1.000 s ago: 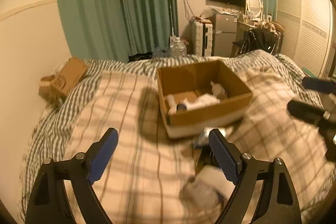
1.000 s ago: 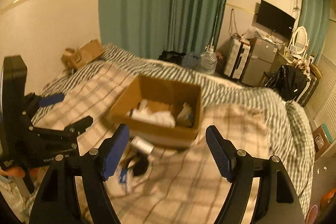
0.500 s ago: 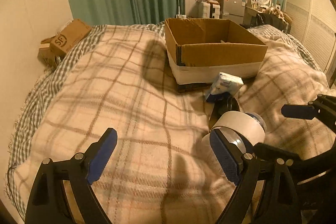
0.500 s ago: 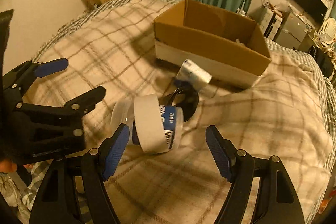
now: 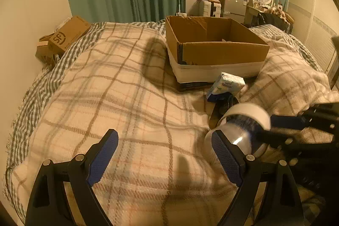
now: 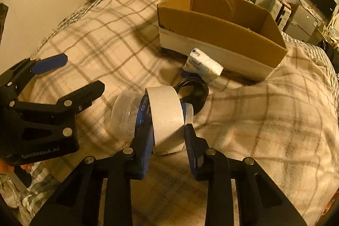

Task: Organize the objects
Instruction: 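Grasp the clear blue-labelled jar with the left tool while the right tool grasps the white tape roll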

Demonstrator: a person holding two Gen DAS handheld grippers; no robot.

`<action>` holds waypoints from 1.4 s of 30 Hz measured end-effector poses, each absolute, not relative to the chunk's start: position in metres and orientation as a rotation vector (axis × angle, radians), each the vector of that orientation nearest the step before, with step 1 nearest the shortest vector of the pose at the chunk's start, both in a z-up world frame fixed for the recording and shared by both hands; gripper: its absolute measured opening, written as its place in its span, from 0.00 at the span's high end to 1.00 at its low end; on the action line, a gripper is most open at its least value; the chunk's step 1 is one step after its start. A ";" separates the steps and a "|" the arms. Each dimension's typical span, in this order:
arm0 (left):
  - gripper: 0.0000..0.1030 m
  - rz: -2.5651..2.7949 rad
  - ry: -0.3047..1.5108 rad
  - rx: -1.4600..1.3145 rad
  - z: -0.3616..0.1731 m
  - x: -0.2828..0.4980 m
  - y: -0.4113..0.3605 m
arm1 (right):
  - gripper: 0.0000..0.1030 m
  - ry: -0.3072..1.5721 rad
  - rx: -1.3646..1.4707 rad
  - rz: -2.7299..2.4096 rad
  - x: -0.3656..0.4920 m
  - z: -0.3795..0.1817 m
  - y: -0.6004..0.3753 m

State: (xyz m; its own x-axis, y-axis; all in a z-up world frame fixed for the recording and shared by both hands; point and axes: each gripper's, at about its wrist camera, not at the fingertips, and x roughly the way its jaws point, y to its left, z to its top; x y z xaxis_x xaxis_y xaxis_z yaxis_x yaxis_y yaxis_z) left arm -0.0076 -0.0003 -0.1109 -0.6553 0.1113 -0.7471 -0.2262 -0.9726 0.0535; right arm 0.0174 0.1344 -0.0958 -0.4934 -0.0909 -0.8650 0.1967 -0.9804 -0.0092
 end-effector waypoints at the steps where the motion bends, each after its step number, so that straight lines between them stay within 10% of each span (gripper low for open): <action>1: 0.10 2.690 0.217 -1.200 -0.110 -0.007 0.001 | 0.72 0.161 1.460 -2.598 0.019 -0.090 0.136; 42: 0.11 2.649 0.115 -1.113 -0.076 -0.004 -0.005 | 0.73 -0.041 1.238 -2.664 0.035 -0.036 0.157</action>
